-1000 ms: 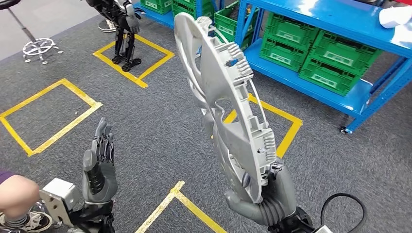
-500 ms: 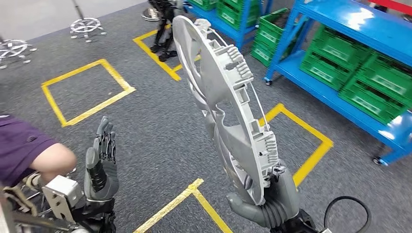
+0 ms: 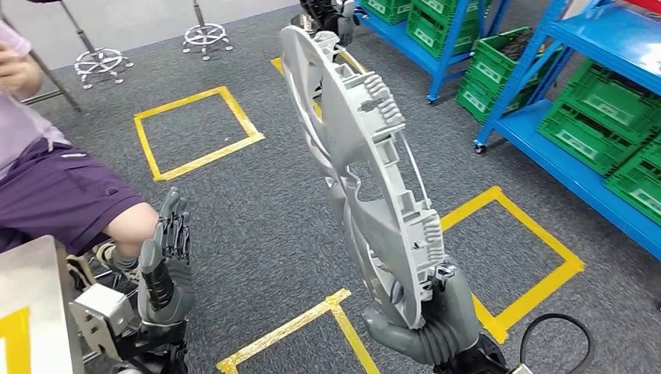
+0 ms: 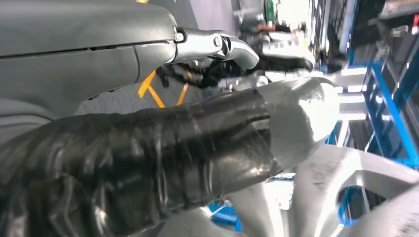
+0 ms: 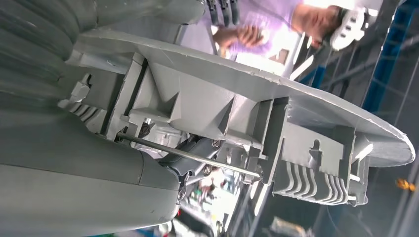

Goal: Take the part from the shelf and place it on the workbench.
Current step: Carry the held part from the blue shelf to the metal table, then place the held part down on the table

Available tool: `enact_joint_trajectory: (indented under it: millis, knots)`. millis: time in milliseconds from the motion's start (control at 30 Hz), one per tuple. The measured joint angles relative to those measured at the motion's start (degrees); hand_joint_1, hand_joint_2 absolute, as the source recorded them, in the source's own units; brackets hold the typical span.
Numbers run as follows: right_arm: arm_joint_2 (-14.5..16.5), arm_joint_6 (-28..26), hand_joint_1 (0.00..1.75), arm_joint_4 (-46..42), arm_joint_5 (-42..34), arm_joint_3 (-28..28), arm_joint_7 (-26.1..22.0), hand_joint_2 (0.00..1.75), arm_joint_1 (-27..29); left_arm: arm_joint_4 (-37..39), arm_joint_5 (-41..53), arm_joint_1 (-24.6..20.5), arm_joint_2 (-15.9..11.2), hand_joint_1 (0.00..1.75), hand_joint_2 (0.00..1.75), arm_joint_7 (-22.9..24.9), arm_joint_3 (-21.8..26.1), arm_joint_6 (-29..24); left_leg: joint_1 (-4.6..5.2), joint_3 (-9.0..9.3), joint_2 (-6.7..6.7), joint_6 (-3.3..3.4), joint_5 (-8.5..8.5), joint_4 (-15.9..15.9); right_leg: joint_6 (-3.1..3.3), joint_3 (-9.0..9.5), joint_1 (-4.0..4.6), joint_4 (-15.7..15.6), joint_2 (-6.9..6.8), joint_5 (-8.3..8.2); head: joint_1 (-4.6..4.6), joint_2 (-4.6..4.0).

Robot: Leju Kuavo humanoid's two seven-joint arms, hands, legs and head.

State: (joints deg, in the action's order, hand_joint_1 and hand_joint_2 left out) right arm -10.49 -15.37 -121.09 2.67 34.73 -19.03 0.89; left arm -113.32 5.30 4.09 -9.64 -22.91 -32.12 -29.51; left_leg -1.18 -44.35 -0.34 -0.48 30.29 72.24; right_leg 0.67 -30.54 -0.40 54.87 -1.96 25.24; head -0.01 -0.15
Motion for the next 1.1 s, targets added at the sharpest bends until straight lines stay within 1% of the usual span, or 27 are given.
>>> enact_joint_trajectory:
  millis: [33,67,100,167,200,233,333,367,400,467,500,533,567,600,633,667,700,733,767,833,867,900,967,1000,1033,1067,1100]
  knots:
    - [0.00,0.02,1.75,0.01,0.00,0.00,0.04,1.75,0.08,0.04,-0.01,0.02,0.01,0.00,0.00,0.01,0.01,0.00,-0.27,0.22,0.22,-0.30,-0.49,-0.16,-0.17,-0.01,-0.04,0.15,-0.83,0.17,-0.23,0.00]
    - [0.00,0.04,1.75,0.01,0.00,0.00,0.06,1.75,0.13,0.06,-0.01,0.02,0.02,0.00,0.00,0.01,0.03,0.00,-0.49,1.67,0.65,-0.53,-1.79,-2.54,-0.42,-0.01,-0.11,0.42,-1.61,0.41,-0.42,0.00]
    - [0.01,0.08,1.75,0.01,0.00,0.00,0.06,1.75,0.15,0.07,-0.01,0.02,0.02,0.00,0.00,0.01,0.05,0.01,-0.62,4.01,1.66,-0.68,-3.24,-6.48,-0.72,0.00,-0.18,0.79,-2.32,0.72,-0.59,0.00]
    - [0.02,0.19,1.75,-0.01,0.01,-0.02,0.09,1.75,0.15,0.05,-0.04,0.02,0.05,0.00,0.00,0.02,0.12,0.02,-0.45,7.93,3.87,-0.33,-4.71,-12.54,-1.51,-0.07,0.00,1.64,-3.45,1.45,-0.86,0.00]
    - [0.02,0.23,1.75,-0.02,0.01,-0.03,0.10,1.75,0.17,0.03,-0.06,0.00,0.08,0.00,0.00,0.01,0.15,0.04,-0.30,8.75,4.47,0.04,-4.72,-13.66,-1.87,-0.10,0.12,1.92,-3.83,1.69,-0.91,0.00]
    - [0.02,0.27,1.75,-0.03,0.02,-0.05,0.11,1.75,0.18,0.02,-0.07,0.00,0.13,0.00,0.00,0.00,0.19,0.08,-0.14,8.80,4.35,0.48,-4.60,-13.59,-2.20,-0.10,0.23,2.10,-4.17,1.83,-0.81,0.00]
    - [0.02,0.35,1.75,-0.05,0.05,-0.10,0.11,1.75,0.19,-0.03,-0.07,0.09,0.23,0.00,0.00,-0.02,0.30,0.20,-0.07,8.40,2.44,1.49,-4.89,-13.61,-3.06,-0.10,-0.08,2.25,-5.22,2.06,-0.32,0.01]
    - [0.01,0.38,1.75,-0.08,0.08,-0.12,0.12,1.75,0.20,-0.05,-0.06,0.11,0.25,0.00,0.00,-0.03,0.34,0.20,-0.15,8.37,1.74,1.83,-5.03,-13.71,-3.37,-0.46,-0.26,2.93,-4.48,2.72,-0.16,0.01]
    - [0.01,0.38,1.75,-0.11,0.10,-0.15,0.12,1.75,0.20,-0.08,-0.05,0.10,0.30,0.00,0.00,-0.03,0.39,0.21,-0.24,8.37,0.99,2.15,-5.17,-13.83,-3.59,-1.36,-0.43,4.86,-3.08,4.01,0.11,0.00]
    - [-0.01,0.39,1.75,-0.16,0.14,-0.24,0.13,1.75,0.26,-0.11,-0.06,0.06,0.45,0.00,0.00,-0.04,0.44,0.25,-0.16,8.30,-0.50,2.59,-5.32,-13.91,-3.65,-4.75,-0.59,12.26,0.30,7.58,0.94,0.00]
    - [-0.02,0.40,1.75,-0.17,0.17,-0.27,0.13,1.75,0.33,-0.11,-0.07,0.07,0.51,0.00,0.00,-0.04,0.45,0.31,-0.03,8.24,-1.35,2.75,-5.37,-13.91,-3.54,-6.76,-0.57,16.43,1.11,9.03,1.30,0.00]
    - [-0.03,0.43,1.75,-0.17,0.21,-0.29,0.14,1.75,0.44,-0.10,-0.08,0.12,0.56,0.00,0.00,-0.04,0.46,0.39,0.12,8.19,-2.21,2.85,-5.40,-13.90,-3.39,-8.23,-0.54,19.23,1.41,9.59,1.56,0.00]
    - [-0.04,0.45,1.75,-0.16,0.27,-0.31,0.14,1.75,0.55,-0.10,-0.09,0.17,0.58,0.00,0.00,-0.04,0.49,0.52,0.25,8.18,-3.15,2.94,-5.44,-13.90,-3.15,-8.78,-0.48,19.89,1.56,9.05,1.69,0.00]
    - [-0.04,0.46,1.75,-0.16,0.33,-0.34,0.15,1.75,0.63,-0.10,-0.09,0.23,0.59,0.00,0.00,-0.04,0.51,0.66,0.35,8.20,-4.08,2.99,-5.50,-13.89,-2.81,-8.18,-0.39,18.07,1.81,7.45,1.79,0.00]
    - [-0.04,0.48,1.75,-0.16,0.38,-0.39,0.15,1.75,0.65,-0.10,-0.09,0.28,0.62,0.00,0.00,-0.04,0.54,0.76,0.40,8.23,-4.98,2.99,-5.57,-13.88,-2.37,-6.70,-0.29,14.41,2.53,5.20,1.90,0.00]
    - [-0.04,0.48,1.75,-0.16,0.43,-0.44,0.15,1.75,0.64,-0.10,-0.09,0.31,0.65,0.00,0.00,-0.04,0.56,0.83,0.38,8.23,-5.82,2.91,-5.67,-13.88,-1.82,-4.94,-0.24,10.22,4.11,3.28,1.98,0.00]
    - [-0.04,0.49,1.75,-0.18,0.46,-0.48,0.15,1.75,0.64,-0.10,-0.09,0.30,0.69,0.00,0.00,-0.04,0.59,0.86,0.35,8.11,-6.58,2.73,-5.80,-13.84,-1.34,-3.43,-0.23,6.59,5.62,1.99,1.95,0.00]
    - [-0.04,0.50,1.75,-0.21,0.48,-0.50,0.15,1.75,0.63,-0.10,-0.10,0.31,0.74,0.00,0.00,-0.04,0.62,0.86,0.19,7.86,-7.25,2.43,-5.98,-13.82,-1.01,-2.31,-0.17,4.33,6.84,1.43,1.96,0.00]
    - [-0.04,0.51,1.75,-0.25,0.50,-0.52,0.16,1.75,0.62,-0.10,-0.10,0.35,0.76,0.00,0.00,-0.04,0.67,0.86,-0.03,7.53,-7.91,2.04,-6.20,-13.84,-0.80,-1.78,-0.09,3.33,7.42,1.47,1.98,0.00]
    - [-0.02,0.55,1.75,-0.31,0.52,-0.57,0.16,1.75,0.61,-0.12,-0.10,0.58,0.76,0.00,0.00,-0.05,0.80,0.87,-0.38,6.96,-8.95,1.18,-6.73,-14.03,-0.65,-1.09,0.00,2.37,6.19,1.06,2.15,0.00]
    - [0.00,0.56,1.75,-0.31,0.54,-0.60,0.17,1.75,0.61,-0.13,-0.09,0.71,0.75,0.00,0.00,-0.07,0.88,0.88,-0.27,6.60,-8.03,0.92,-6.63,-13.77,-0.53,-0.74,-0.05,1.64,5.43,0.66,2.06,0.00]
    - [0.04,0.57,1.75,-0.32,0.54,-0.61,0.18,1.75,0.60,-0.14,-0.09,0.76,0.75,0.00,0.00,-0.08,0.96,0.90,-0.09,5.91,-6.30,0.72,-5.93,-12.68,-0.34,-0.38,-0.11,0.89,4.58,0.24,1.74,0.01]
    - [0.14,0.57,1.75,-0.32,0.55,-0.65,0.19,1.75,0.61,-0.13,-0.10,0.78,0.75,0.00,0.00,-0.10,1.05,0.96,0.20,3.15,-1.85,0.41,-2.86,-7.08,-0.09,-0.03,0.04,0.12,2.88,-0.16,0.96,0.01]
    - [0.19,0.57,1.75,-0.32,0.55,-0.67,0.19,1.75,0.66,-0.10,-0.11,0.80,0.75,0.00,0.00,-0.10,1.08,0.99,0.10,1.43,-0.71,0.16,-1.20,-3.36,0.02,-0.09,0.14,0.14,1.95,-0.16,0.63,0.01]
    - [0.21,0.58,1.75,-0.30,0.55,-0.68,0.21,1.75,0.75,-0.07,-0.11,0.87,0.75,0.00,0.00,-0.10,1.08,1.02,-0.03,0.15,-0.20,-0.06,-0.20,-0.46,0.00,-0.19,0.21,0.22,1.03,-0.11,0.43,0.01]
    - [0.22,0.60,1.75,-0.27,0.55,-0.68,0.23,1.75,0.85,-0.03,-0.11,0.93,0.75,0.00,0.00,-0.10,1.09,1.06,-0.16,-0.27,0.06,-0.24,-0.08,0.72,-0.05,-0.28,0.24,0.33,0.11,-0.04,0.21,0.01]
    - [0.23,0.66,1.75,-0.25,0.55,-0.68,0.25,1.75,0.92,-0.01,-0.12,0.96,0.75,0.00,0.00,-0.11,1.11,1.11,-0.25,0.53,0.29,-0.36,-0.89,-0.41,-0.14,-0.37,0.24,0.48,-0.73,0.05,0.01,0.01]
